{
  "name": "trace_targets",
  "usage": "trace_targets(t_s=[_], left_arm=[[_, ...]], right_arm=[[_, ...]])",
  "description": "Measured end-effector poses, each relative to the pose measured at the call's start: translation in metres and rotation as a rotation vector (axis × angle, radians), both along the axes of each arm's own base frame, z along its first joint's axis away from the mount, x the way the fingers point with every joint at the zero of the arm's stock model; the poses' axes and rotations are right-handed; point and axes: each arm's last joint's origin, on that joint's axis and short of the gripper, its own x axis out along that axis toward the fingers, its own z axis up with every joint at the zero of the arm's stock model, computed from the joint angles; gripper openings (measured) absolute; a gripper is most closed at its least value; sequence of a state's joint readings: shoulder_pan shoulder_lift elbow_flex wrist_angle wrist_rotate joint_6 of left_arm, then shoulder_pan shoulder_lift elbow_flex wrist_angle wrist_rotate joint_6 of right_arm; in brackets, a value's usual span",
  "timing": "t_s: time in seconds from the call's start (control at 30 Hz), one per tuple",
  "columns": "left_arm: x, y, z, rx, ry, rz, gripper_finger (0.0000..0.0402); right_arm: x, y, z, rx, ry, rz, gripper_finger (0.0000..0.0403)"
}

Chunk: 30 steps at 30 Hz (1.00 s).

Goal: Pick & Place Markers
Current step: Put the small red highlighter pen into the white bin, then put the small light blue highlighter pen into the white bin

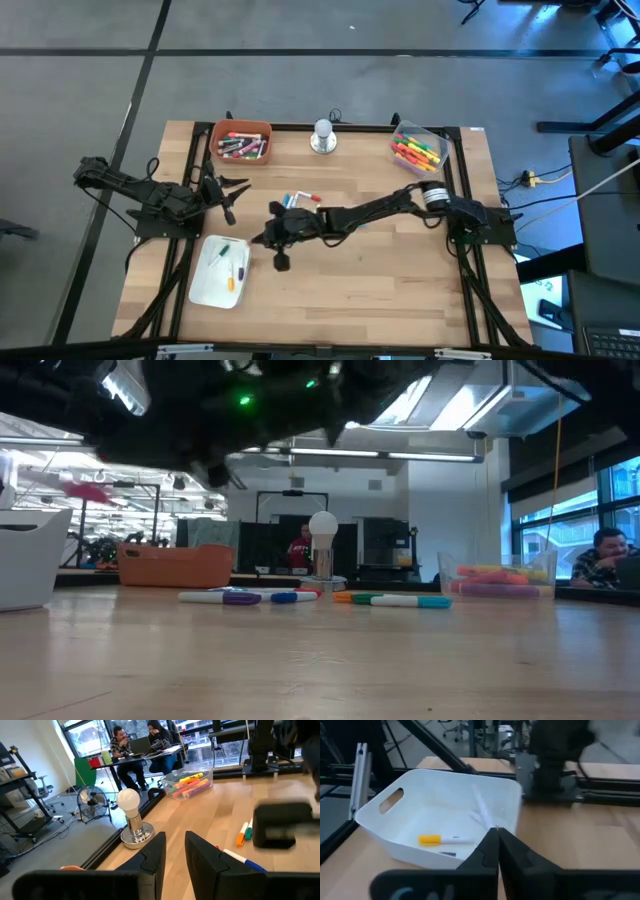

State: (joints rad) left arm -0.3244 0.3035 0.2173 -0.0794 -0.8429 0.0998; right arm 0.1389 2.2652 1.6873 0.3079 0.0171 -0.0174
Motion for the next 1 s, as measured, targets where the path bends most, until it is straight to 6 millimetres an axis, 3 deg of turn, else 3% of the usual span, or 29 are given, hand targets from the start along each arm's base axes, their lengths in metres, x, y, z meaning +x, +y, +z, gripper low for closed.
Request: trace_targets(t_s=[0.2,0.47,0.77,0.87,1.0], left_arm=[[0.000,0.000,0.000,0.000,0.000,0.000,0.0067],[0.000,0.000,0.000,0.000,-0.001,0.000,0.0067],[0.000,0.000,0.000,0.000,-0.001,0.000,0.0070],[0.000,0.000,0.000,0.000,0.000,0.000,0.0069],[0.000,0.000,0.000,0.000,-0.001,0.000,0.0066]], right_arm=[[0.032,0.006,-0.034,-0.012,0.025,0.051,0.0001],[0.046,0.012,-0.033,-0.076,0.045,0.017,0.0001],[0.030,0.010,0.003,-0.167,0.129,-0.054,0.0001],[0.017,0.006,0.011,-0.218,0.196,-0.115,0.0001],[-0.015,-0.003,0.026,-0.279,0.242,-0.241,0.0001]])
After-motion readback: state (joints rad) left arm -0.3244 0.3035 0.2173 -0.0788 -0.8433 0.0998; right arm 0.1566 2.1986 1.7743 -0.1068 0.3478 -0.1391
